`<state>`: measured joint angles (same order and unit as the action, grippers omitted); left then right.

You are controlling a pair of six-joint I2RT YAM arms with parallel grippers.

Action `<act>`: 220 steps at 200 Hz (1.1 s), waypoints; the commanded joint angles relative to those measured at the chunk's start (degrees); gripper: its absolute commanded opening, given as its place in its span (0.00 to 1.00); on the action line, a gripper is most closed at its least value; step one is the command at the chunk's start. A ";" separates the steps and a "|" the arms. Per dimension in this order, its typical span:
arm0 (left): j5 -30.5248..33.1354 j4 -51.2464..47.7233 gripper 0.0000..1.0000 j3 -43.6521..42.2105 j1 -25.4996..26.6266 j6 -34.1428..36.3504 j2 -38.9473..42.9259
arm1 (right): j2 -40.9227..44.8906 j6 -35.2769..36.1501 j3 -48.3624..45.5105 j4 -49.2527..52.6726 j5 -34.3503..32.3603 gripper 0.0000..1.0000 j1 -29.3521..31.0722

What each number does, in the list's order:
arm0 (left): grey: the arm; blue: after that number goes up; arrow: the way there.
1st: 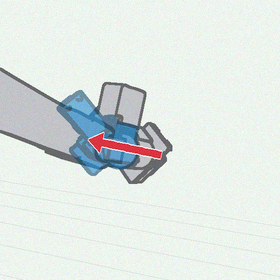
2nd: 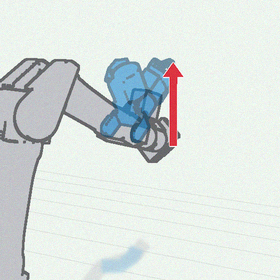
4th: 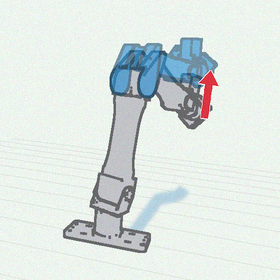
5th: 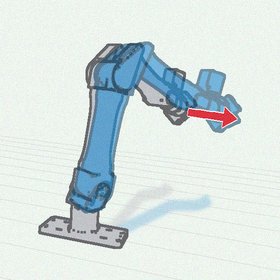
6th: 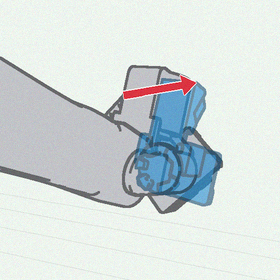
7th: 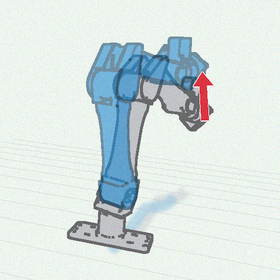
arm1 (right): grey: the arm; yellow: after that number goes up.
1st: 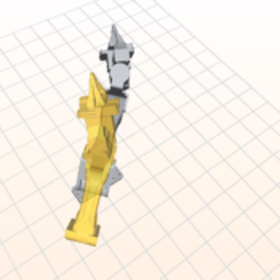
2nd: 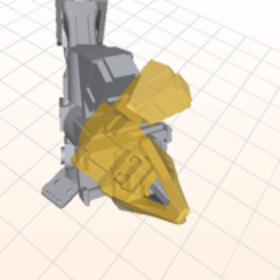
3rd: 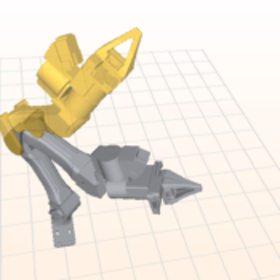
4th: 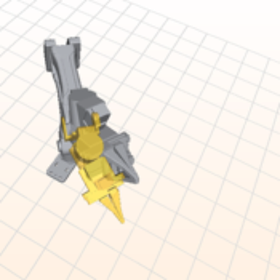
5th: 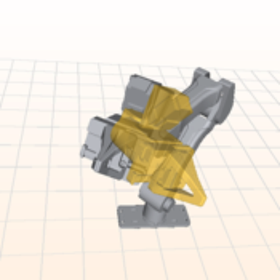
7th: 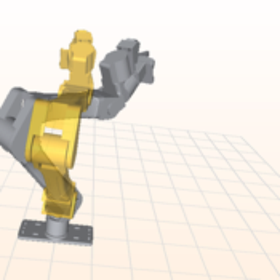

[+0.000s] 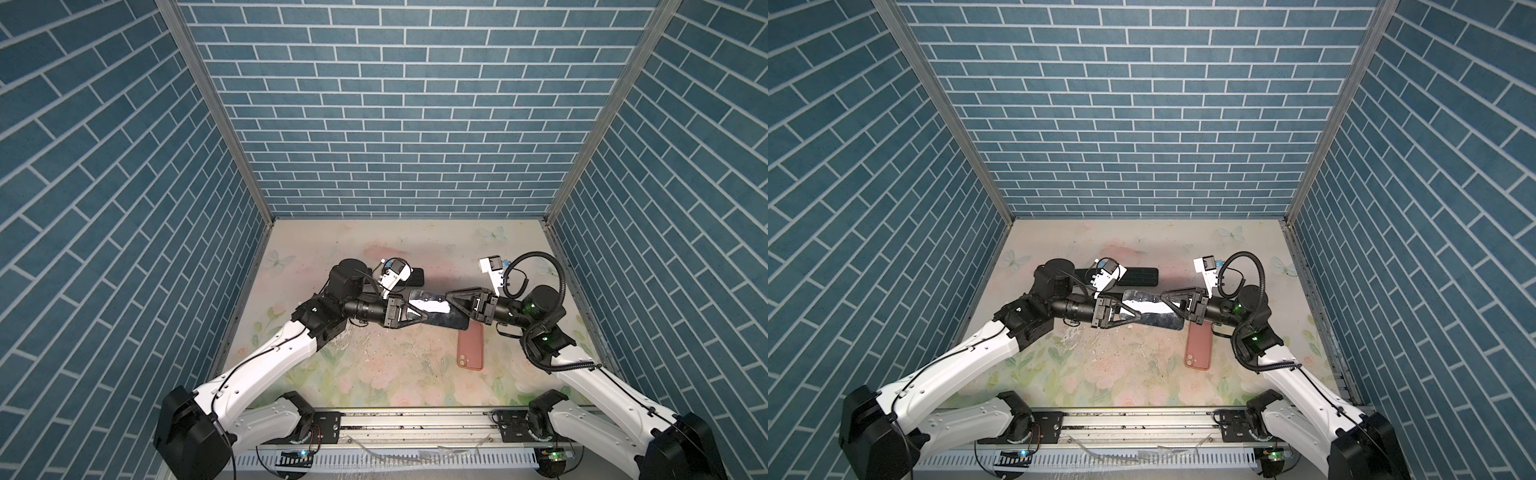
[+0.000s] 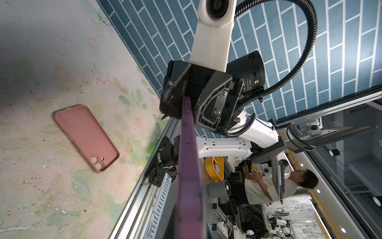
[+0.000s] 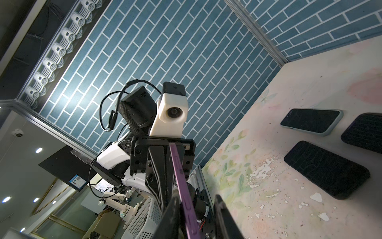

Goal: Put the phone into the phone case

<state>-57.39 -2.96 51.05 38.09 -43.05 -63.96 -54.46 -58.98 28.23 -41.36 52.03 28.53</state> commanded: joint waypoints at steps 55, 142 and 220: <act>-2.90 7.58 0.05 1.10 -0.92 -2.62 -1.86 | -2.15 -6.72 -2.03 -13.34 4.51 0.27 -0.07; -4.05 9.40 0.06 2.19 -2.01 -3.29 -5.63 | -1.62 -7.12 -3.18 -14.57 6.59 0.12 -0.06; 3.06 0.56 0.53 3.22 -4.51 1.13 -4.86 | 0.26 -2.43 -2.20 -6.20 1.20 0.00 -1.56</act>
<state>-58.65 2.63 52.07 34.06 -45.45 -69.87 -56.66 -66.06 25.12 -50.76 56.34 27.81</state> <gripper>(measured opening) 0.479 0.108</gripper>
